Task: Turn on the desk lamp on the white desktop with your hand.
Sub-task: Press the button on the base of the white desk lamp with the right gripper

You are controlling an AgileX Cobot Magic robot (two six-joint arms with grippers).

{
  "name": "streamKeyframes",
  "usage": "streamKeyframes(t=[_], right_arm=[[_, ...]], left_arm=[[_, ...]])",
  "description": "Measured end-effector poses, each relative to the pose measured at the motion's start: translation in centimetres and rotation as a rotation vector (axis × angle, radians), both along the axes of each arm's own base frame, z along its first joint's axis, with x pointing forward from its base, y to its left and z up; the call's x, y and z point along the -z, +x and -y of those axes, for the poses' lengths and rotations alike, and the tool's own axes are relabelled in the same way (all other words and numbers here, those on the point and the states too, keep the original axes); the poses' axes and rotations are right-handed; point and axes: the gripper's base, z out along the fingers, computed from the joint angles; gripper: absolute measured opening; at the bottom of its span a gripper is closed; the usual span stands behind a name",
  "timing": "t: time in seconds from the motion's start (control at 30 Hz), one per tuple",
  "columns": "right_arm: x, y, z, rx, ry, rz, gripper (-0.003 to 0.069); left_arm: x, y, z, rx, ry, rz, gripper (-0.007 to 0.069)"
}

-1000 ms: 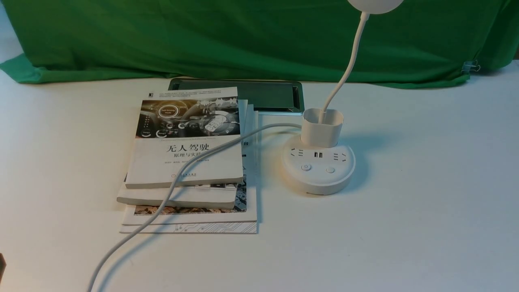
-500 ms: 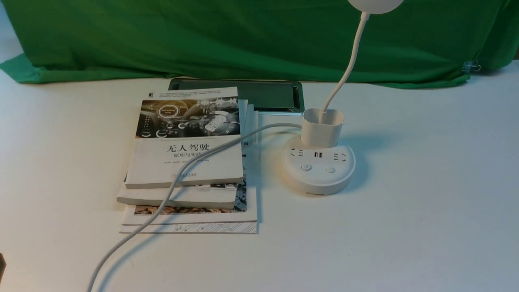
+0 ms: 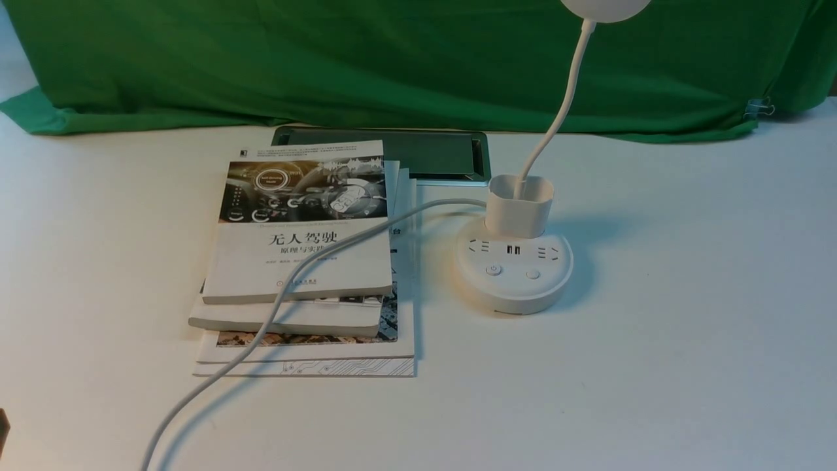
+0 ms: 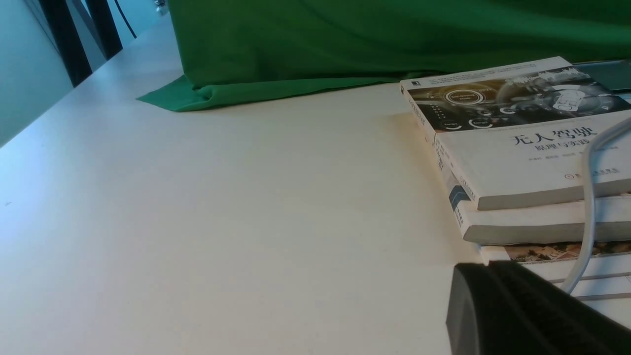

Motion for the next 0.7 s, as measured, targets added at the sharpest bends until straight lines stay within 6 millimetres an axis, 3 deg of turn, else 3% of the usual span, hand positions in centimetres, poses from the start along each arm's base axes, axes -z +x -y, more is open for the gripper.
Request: streamKeyframes(t=[0.03, 0.1, 0.13, 0.17, 0.23, 0.33, 0.37, 0.4, 0.6, 0.7], right_arm=[[-1.8, 0.4, -0.1, 0.005, -0.095, 0.000, 0.0028], [-3.4, 1.1, -0.1, 0.007, -0.178, -0.007, 0.0027], [-5.3, 2.3, -0.2, 0.005, -0.268, -0.040, 0.0027], [-5.6, 2.4, -0.2, 0.004, -0.286, -0.045, 0.0027], [-7.4, 5.4, -0.5, -0.029, -0.383, -0.175, 0.0027], [-7.5, 8.9, -1.5, -0.125, -0.448, -0.339, 0.0027], [-7.4, 9.1, -1.6, -0.133, -0.451, -0.348, 0.0027], [-6.8, 10.7, -2.7, -0.206, -0.477, -0.427, 0.0027], [-5.3, 14.6, -6.8, -0.464, -0.630, -0.690, 0.0027], [-4.5, 17.6, -9.5, -0.573, -0.690, -0.836, 0.0027]], left_arm=[[0.0, 0.0, 0.0, 0.000, 0.000, 0.000, 0.0021], [0.0, 0.0, 0.0, 0.000, 0.000, 0.000, 0.0021], [0.0, 0.0, 0.0, 0.000, 0.000, 0.000, 0.0021], [0.0, 0.0, 0.0, 0.000, 0.000, 0.000, 0.0021], [0.0, 0.0, 0.0, 0.000, 0.000, 0.000, 0.0021], [0.0, 0.0, 0.0, 0.000, 0.000, 0.000, 0.0021], [0.0, 0.0, 0.0, 0.000, 0.000, 0.000, 0.0021], [0.0, 0.0, 0.0, 0.000, 0.000, 0.000, 0.0021], [0.0, 0.0, 0.0, 0.000, -0.001, 0.000, 0.0021], [0.0, 0.0, 0.0, 0.000, -0.001, 0.000, 0.0021]])
